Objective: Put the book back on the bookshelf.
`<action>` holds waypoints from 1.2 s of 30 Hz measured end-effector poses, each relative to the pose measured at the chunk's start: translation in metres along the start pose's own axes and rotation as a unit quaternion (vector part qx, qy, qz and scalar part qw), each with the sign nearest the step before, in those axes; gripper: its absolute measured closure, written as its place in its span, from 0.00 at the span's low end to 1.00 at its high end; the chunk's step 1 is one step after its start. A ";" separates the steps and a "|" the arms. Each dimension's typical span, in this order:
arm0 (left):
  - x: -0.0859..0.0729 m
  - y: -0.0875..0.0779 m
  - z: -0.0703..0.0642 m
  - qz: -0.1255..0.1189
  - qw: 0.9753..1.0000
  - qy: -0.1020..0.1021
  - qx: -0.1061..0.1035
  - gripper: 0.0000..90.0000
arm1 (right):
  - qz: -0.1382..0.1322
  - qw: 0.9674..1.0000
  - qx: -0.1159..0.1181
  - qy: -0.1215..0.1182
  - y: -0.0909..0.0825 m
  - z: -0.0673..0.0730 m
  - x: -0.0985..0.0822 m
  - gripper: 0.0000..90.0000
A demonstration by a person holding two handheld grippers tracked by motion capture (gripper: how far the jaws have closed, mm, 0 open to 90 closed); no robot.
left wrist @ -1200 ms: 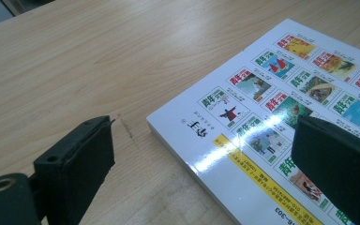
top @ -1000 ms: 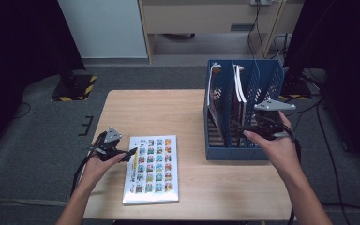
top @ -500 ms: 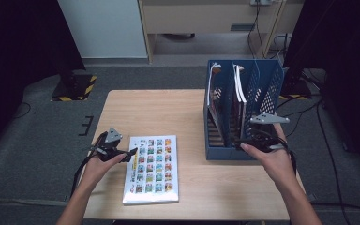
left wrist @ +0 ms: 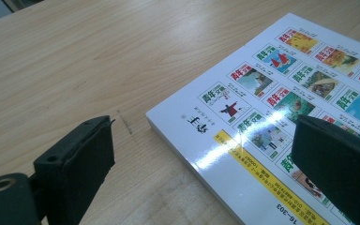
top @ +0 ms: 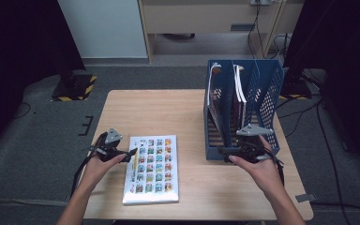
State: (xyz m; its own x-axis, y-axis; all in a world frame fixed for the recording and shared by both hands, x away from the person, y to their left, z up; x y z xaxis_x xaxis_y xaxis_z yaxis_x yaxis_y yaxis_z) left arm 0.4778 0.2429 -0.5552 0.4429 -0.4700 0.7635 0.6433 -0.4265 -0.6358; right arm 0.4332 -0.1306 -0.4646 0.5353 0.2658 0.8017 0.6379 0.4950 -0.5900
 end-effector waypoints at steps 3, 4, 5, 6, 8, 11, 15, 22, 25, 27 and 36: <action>0.000 -0.001 0.001 0.000 1.000 0.001 0.001 0.06 | 0.001 1.000 0.009 0.000 0.005 0.008 -0.003 0.11; 0.000 -0.001 0.001 0.000 1.000 0.000 0.001 0.06 | 0.002 1.000 0.011 -0.001 0.007 0.010 -0.005 0.12; 0.000 -0.001 0.001 0.000 1.000 0.001 0.001 0.06 | 0.004 1.000 0.014 -0.001 0.009 0.013 -0.006 0.12; 0.000 -0.001 0.001 0.000 1.000 0.000 0.002 0.06 | 0.006 1.000 0.017 -0.002 0.011 0.015 -0.008 0.12; 0.000 -0.001 0.001 -0.001 1.000 0.001 0.002 0.06 | 0.007 1.000 0.020 -0.001 0.014 0.018 -0.009 0.12; 0.000 -0.001 0.001 0.000 1.000 0.001 0.001 0.06 | 0.012 0.999 0.034 0.000 0.026 0.029 -0.016 0.12; 0.000 -0.002 0.001 -0.001 1.000 0.000 0.002 0.06 | 0.020 0.999 0.047 -0.001 0.038 0.042 -0.023 0.12; -0.001 0.000 0.000 0.002 1.000 0.002 0.001 0.06 | 0.024 0.998 0.061 -0.007 0.050 0.059 -0.027 0.13; -0.001 0.002 -0.001 0.004 1.000 0.003 -0.001 0.06 | 0.024 0.997 0.077 -0.012 0.059 0.075 -0.028 0.13; -0.002 0.003 -0.002 0.005 1.000 0.004 -0.002 0.06 | 0.027 0.996 0.086 -0.013 0.064 0.084 -0.029 0.13; -0.002 0.005 -0.004 0.006 1.000 0.001 -0.005 0.06 | 0.038 0.993 0.113 -0.016 0.092 0.113 -0.035 0.12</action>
State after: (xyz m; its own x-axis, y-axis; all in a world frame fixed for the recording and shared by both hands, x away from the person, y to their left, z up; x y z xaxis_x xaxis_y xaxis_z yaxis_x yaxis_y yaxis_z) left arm 0.4777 0.2389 -0.5607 0.4499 -0.4767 0.7552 0.6319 -0.4277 -0.6464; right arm 0.4108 -0.0012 -0.5358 0.5567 0.3343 0.7605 0.4539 0.6443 -0.6154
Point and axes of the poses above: each handheld gripper's, and its own axes: y roughly forward along the jaws, x roughly out of its top, z roughly to its left, the point moved 10 cm from there along y, roughly forward along the jaws, and after that the axes turned 2 degrees about y, right-handed, at the moved point
